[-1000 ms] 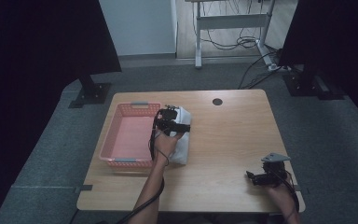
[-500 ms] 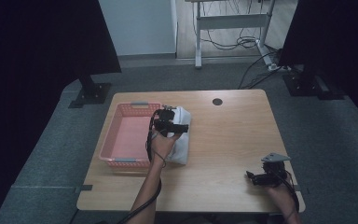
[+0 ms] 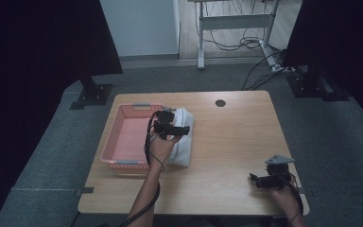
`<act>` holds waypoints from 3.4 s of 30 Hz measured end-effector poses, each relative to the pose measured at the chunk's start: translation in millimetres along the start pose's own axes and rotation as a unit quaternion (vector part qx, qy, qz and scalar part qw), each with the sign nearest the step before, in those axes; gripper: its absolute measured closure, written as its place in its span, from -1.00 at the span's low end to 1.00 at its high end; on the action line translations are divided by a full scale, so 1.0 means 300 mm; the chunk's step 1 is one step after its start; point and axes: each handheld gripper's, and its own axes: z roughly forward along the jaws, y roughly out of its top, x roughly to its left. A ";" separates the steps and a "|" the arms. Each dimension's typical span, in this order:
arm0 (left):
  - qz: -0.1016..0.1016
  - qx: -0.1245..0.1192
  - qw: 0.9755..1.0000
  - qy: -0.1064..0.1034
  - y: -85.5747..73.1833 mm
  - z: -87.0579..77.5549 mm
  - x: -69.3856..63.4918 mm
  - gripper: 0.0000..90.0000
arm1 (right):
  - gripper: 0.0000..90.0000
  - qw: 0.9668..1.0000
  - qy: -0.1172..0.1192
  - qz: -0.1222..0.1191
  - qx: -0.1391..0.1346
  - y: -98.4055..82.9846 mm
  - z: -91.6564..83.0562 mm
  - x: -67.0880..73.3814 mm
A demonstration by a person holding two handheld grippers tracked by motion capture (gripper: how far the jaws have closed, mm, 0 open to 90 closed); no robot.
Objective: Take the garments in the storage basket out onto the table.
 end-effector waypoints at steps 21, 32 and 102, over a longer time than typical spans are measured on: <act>0.007 -0.015 1.000 -0.020 -0.044 -0.093 0.036 -0.78 | -0.95 1.000 0.000 0.000 0.000 0.000 0.000 0.000; 0.012 -0.018 0.999 -0.023 -0.064 -0.131 0.051 -0.78 | -0.95 1.000 0.000 0.000 0.000 0.000 0.000 0.000; -0.020 -0.050 0.998 -0.013 -0.277 -0.360 0.244 -0.78 | -0.95 1.000 0.000 0.000 0.000 0.000 0.000 0.000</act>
